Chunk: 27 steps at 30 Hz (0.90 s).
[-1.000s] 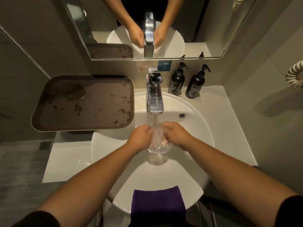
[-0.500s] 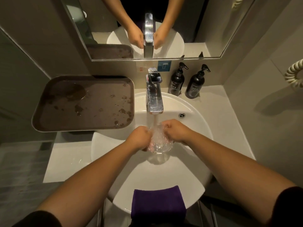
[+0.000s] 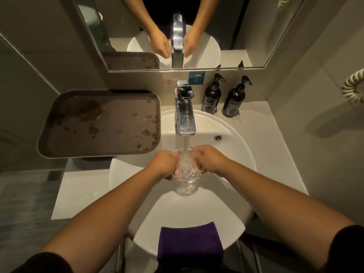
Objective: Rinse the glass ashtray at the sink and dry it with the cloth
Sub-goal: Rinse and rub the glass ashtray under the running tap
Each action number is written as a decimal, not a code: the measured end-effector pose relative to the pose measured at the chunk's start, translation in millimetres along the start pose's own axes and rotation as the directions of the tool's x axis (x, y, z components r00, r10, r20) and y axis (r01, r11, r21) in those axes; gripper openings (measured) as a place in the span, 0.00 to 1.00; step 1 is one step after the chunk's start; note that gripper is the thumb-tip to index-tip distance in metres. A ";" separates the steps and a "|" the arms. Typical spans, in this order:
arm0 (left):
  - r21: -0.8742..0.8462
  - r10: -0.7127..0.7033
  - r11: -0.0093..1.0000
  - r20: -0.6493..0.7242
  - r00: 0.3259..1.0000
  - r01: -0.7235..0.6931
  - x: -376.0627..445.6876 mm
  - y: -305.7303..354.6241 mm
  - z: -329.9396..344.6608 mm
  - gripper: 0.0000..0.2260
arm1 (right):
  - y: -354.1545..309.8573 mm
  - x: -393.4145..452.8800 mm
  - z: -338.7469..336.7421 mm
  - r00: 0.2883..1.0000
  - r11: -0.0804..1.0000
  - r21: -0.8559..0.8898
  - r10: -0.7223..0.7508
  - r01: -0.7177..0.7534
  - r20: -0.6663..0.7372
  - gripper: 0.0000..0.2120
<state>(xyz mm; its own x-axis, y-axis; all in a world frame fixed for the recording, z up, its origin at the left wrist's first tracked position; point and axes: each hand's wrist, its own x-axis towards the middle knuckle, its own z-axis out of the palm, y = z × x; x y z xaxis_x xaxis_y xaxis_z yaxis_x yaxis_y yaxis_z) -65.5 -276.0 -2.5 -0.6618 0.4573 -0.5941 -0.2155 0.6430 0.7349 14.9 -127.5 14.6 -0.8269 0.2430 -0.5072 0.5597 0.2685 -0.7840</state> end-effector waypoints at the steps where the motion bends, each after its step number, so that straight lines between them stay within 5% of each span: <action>1: 0.022 -0.012 1.000 0.054 0.998 0.011 -2.4 0.7 -1.8 0.18 | -1.0 0.3 -3.9 0.999 0.997 -0.070 -0.018 0.022 0.048 0.09; 5: -0.117 0.104 0.987 -0.040 0.994 -0.108 -6.4 -0.1 5.4 0.13 | -2.2 2.6 -3.9 0.990 0.979 -0.158 -0.134 0.127 -0.032 0.08; 8: -0.083 0.257 0.957 -0.201 0.945 -0.278 -9.8 -6.0 11.2 0.09 | 2.5 -1.6 3.9 0.996 0.961 0.272 -0.022 0.043 -0.081 0.05; 10: -0.030 0.370 0.920 -0.259 0.892 -0.390 -14.4 -10.7 12.1 0.07 | 10.6 -8.5 9.9 0.990 0.807 0.574 0.115 -0.138 0.077 0.11; 13: 0.089 0.527 0.845 -0.304 0.794 -0.527 -20.0 -12.8 11.2 0.08 | 21.7 -15.8 18.1 0.940 0.532 0.781 0.099 -0.327 0.326 0.23; 16: 0.229 0.661 0.751 -0.240 0.711 -0.620 -19.7 -16.8 10.4 0.11 | 19.5 -11.4 18.3 0.927 0.307 0.875 0.111 -0.374 0.357 0.37; 18: 0.264 0.712 0.698 -0.148 0.687 -0.666 -18.1 -19.9 8.6 0.11 | 13.1 -7.2 17.1 0.937 0.255 0.904 0.165 -0.343 0.309 0.34; 21: 0.184 0.614 0.780 -0.032 0.789 -0.599 -22.6 -14.8 8.9 0.14 | 4.6 -0.9 15.3 0.953 0.247 0.934 0.222 -0.259 0.205 0.17; 24: -0.121 0.391 0.918 0.116 0.913 -0.378 -22.3 -10.3 12.5 0.26 | 0.9 4.3 14.9 0.961 0.307 0.944 0.273 -0.120 0.034 0.10; 27: -0.624 0.280 0.773 0.171 0.945 -0.116 -16.2 -5.1 16.5 0.23 | 2.7 4.4 16.1 0.982 0.450 0.893 0.163 0.009 -0.092 0.12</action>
<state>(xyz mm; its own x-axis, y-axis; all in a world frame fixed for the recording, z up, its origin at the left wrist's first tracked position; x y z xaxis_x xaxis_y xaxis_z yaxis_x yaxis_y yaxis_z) -41.9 -276.5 -2.0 -0.5629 0.7170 -0.4112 -0.5374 0.0605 0.8411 12.0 -140.7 4.5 -0.7159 0.3682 -0.5932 0.1963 -0.7092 -0.6771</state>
